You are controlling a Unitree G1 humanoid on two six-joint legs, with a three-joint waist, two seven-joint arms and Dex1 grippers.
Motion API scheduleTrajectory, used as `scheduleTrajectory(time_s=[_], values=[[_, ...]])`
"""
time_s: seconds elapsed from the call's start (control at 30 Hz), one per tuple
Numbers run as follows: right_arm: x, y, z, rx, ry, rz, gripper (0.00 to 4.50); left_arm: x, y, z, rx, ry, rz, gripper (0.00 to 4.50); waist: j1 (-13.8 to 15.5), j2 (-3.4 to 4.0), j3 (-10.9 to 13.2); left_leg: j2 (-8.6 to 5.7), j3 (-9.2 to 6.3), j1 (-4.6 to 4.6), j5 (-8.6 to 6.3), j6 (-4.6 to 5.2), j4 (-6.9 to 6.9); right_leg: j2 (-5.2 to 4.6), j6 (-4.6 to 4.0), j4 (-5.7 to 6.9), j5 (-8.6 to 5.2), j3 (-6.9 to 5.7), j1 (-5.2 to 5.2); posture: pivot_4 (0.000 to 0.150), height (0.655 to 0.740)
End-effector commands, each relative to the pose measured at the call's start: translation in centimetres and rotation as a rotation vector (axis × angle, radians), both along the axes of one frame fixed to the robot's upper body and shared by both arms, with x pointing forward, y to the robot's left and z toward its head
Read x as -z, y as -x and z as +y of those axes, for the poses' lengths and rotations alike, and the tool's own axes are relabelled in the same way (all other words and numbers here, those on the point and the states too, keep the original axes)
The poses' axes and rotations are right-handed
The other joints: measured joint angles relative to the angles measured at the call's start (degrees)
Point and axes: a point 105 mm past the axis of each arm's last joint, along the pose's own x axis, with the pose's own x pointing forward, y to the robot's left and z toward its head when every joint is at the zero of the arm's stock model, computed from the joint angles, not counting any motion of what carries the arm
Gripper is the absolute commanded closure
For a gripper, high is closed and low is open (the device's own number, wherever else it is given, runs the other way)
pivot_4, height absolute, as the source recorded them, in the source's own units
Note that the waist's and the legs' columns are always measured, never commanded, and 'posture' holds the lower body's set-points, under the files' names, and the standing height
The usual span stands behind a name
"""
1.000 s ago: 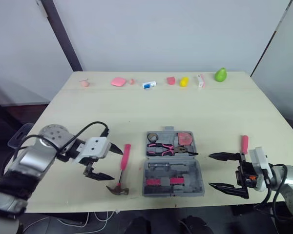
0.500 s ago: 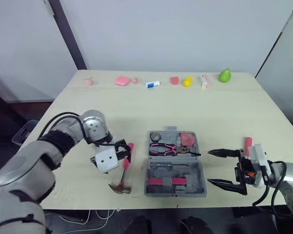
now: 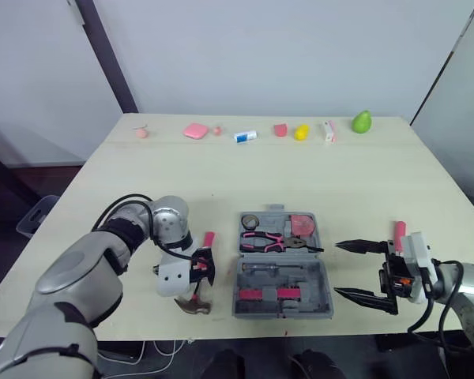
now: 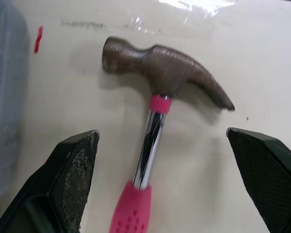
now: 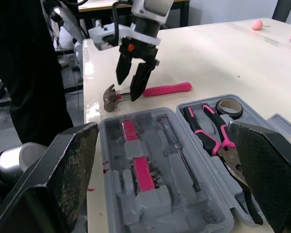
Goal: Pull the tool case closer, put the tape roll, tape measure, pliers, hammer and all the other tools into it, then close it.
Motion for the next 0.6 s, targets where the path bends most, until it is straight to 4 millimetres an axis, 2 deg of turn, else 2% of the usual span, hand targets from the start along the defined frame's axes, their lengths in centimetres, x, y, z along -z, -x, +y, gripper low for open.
scheduleTrajectory(time_s=[0.03, 0.17, 0.33, 0.37, 0.4, 0.43, 0.47, 0.53, 0.57, 0.6], values=[[-0.79, 0.05, 0.17, -0.005, -0.011, -0.046, 0.00, 0.58, 0.20, -0.48, 0.045, 0.010, 0.005, 0.02, 0.01, 0.00, 0.00, 0.00, 0.00, 0.00, 0.00, 0.00, 0.00, 0.00, 0.00, 0.00, 0.00, 0.00, 0.00, 0.150, 0.7400], [-0.77, 0.08, 0.19, -0.002, -0.012, -0.048, 0.00, 1.16, 0.30, -0.66, 0.072, 0.003, 0.006, 0.02, 0.03, 0.03, -0.02, 0.00, 0.00, 0.00, 0.00, 0.00, 0.00, 0.00, 0.00, 0.00, 0.00, 0.00, 0.01, 0.150, 0.7400], [-0.69, 0.13, 0.07, 0.005, -0.011, -0.050, 0.00, 1.52, 0.28, -1.14, 0.108, 0.007, -0.001, 1.11, 0.07, 0.22, -0.13, 0.00, 0.00, 0.14, 0.00, 0.01, 0.00, 0.01, 0.00, 0.07, 0.00, 0.01, 0.08, 0.150, 0.7400], [-0.66, 0.15, 0.05, 0.007, -0.011, -0.050, 0.00, 1.53, 0.23, -1.23, 0.110, 0.009, -0.003, 1.62, 0.10, 0.24, -0.14, 0.00, 0.00, 0.16, 0.00, 0.01, 0.00, 0.00, 0.00, 0.08, 0.01, 0.01, 0.12, 0.150, 0.7400], [-0.63, 0.17, 0.02, 0.008, -0.011, -0.050, 0.00, 1.53, 0.19, -1.35, 0.111, 0.014, -0.004, 1.91, 0.13, 0.29, -0.17, -0.01, 0.00, 0.18, 0.00, 0.01, 0.00, 0.00, 0.00, 0.08, 0.01, 0.01, 0.14, 0.150, 0.7400], [-0.58, 0.20, 0.00, 0.009, -0.011, -0.049, 0.00, 1.52, 0.15, -1.42, 0.112, 0.020, -0.007, 2.48, 0.14, 0.29, -0.17, -0.05, 0.00, 0.20, 0.01, 0.01, 0.04, -0.01, 0.00, 0.07, 0.01, 0.05, 0.20, 0.150, 0.7400], [-0.52, 0.22, -0.02, 0.010, -0.010, -0.048, 0.00, 1.51, 0.13, -1.43, 0.113, 0.022, -0.008, 2.62, 0.19, 0.31, -0.18, -0.05, 0.00, 0.20, 0.01, 0.02, 0.04, -0.01, 0.00, 0.07, 0.01, 0.05, 0.20, 0.150, 0.7400], [-0.43, 0.27, -0.05, 0.011, -0.010, -0.048, 0.00, 1.50, 0.10, -1.38, 0.117, 0.024, -0.012, 3.33, 0.22, 0.32, -0.19, -0.08, 0.00, 0.20, 0.01, 0.02, 0.06, -0.02, 0.01, 0.07, 0.02, 0.08, 0.21, 0.150, 0.7400], [-0.40, 0.27, -0.06, 0.012, -0.010, -0.048, 0.00, 1.49, 0.07, -1.36, 0.118, 0.025, -0.013, 3.96, 0.22, 0.32, -0.19, -0.08, 0.00, 0.19, 0.01, 0.03, 0.06, -0.03, 0.03, 0.07, 0.02, 0.09, 0.21, 0.150, 0.7400], [-0.33, 0.26, -0.07, 0.013, -0.011, -0.048, 0.00, 1.48, 0.06, -1.25, 0.116, 0.025, -0.015, 3.96, 0.21, 0.33, -0.20, -0.08, 0.00, 0.19, 0.02, 0.03, 0.06, -0.03, 0.03, 0.07, 0.02, 0.09, 0.21, 0.150, 0.7400]])
